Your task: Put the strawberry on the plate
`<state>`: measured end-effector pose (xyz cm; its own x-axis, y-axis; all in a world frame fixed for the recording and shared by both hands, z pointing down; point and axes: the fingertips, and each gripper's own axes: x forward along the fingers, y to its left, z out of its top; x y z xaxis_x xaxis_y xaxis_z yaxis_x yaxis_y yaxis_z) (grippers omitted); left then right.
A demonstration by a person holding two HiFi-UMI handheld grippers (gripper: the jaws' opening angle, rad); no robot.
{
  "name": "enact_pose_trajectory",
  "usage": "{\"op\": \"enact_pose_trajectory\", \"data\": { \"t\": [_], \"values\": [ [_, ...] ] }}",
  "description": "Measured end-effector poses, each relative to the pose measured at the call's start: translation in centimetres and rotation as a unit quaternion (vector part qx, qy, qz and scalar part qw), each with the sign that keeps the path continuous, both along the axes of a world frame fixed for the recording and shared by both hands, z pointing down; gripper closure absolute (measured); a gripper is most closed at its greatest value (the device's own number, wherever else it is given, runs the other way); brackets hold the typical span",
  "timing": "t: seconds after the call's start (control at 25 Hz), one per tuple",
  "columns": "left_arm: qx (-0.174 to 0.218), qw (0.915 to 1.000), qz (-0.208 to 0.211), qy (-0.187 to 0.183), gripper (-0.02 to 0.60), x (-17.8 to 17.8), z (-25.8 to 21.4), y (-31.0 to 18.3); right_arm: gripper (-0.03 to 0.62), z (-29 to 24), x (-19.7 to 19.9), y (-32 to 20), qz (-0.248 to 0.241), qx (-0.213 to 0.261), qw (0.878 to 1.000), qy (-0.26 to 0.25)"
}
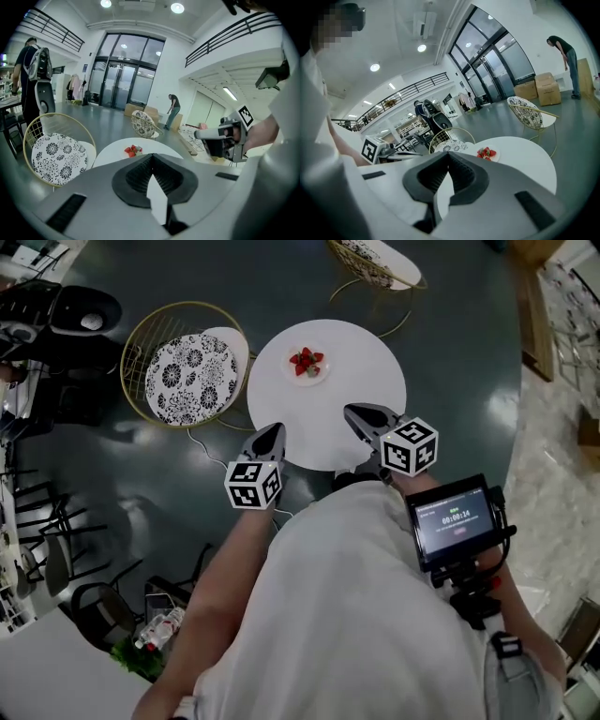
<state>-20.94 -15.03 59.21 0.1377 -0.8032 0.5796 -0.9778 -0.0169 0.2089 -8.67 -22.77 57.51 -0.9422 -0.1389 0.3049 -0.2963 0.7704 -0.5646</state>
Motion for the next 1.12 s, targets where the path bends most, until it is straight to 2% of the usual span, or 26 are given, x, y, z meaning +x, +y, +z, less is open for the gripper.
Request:
{"op": "enact_pose_trajectory", "data": {
  "t": [0.36, 1.12],
  "values": [
    [0.034, 0.9991, 0.024, 0.009, 0.574, 1.5, -1.0, 0.5, 0.586, -0.4, 0.4, 1.4, -0.009, 0.017, 1.0, -0.015],
    [0.022, 0.9989, 0.036, 0.02, 0.574, 2.5, 0.4, 1.0, 0.586, 0.9, 0.8, 2.0, -0.006, 0.012, 1.0, -0.012]
  ]
}}
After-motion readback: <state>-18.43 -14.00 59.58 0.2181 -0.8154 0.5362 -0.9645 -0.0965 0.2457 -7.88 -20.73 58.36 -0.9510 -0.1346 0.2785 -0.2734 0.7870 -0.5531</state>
